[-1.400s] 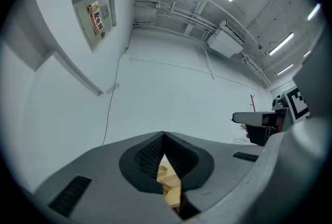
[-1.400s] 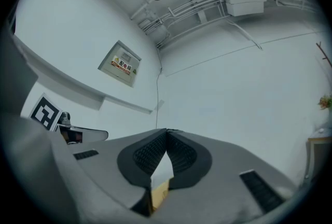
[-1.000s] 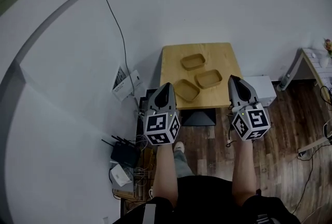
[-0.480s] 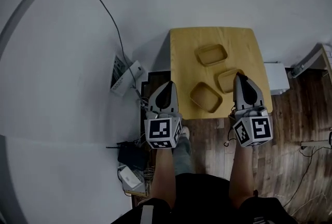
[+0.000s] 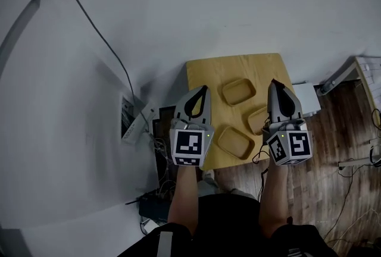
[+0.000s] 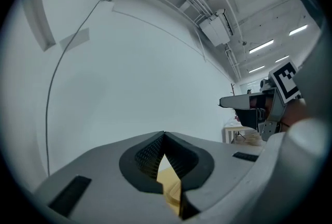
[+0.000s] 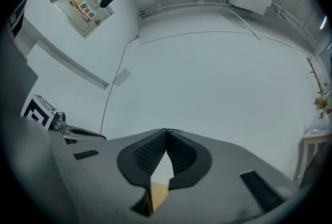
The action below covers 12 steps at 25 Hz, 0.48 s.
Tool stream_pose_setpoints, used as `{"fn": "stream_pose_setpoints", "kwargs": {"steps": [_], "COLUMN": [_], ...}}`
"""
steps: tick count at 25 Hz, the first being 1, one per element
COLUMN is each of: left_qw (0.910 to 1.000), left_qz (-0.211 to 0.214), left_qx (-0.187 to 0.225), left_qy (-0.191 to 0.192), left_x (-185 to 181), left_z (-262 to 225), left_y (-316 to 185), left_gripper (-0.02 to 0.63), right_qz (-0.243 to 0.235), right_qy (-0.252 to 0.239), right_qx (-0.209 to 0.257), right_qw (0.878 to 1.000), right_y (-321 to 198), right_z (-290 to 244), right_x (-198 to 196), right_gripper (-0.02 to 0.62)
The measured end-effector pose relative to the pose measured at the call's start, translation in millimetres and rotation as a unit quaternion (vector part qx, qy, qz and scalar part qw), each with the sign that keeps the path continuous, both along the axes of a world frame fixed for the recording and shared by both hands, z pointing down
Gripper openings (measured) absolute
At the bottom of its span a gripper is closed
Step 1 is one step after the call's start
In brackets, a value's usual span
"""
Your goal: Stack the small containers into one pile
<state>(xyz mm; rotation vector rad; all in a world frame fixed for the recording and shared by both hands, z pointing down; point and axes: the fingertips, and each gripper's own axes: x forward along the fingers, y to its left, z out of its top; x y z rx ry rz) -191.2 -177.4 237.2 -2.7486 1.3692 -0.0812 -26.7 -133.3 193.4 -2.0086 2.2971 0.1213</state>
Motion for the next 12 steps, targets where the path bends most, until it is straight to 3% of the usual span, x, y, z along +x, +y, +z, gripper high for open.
{"fn": "stream_pose_setpoints", "kwargs": {"steps": [6,12], "left_qw": [0.9985,0.994], "left_qz": [0.047,0.076], "left_qx": [-0.026,-0.076], "left_qy": [0.006,-0.024], "left_x": [44,65], "left_z": [17,55], "left_y": [-9,-10], "left_gripper": [0.0,0.0], "right_qz": [0.056,0.078], "right_qy": [-0.007,-0.033], "right_qx": [-0.019,-0.066], "right_qw": [0.998,0.994], "right_y": [3,6], "right_z": [15,60], "right_x": [51,69], "right_gripper": [0.006,0.006]}}
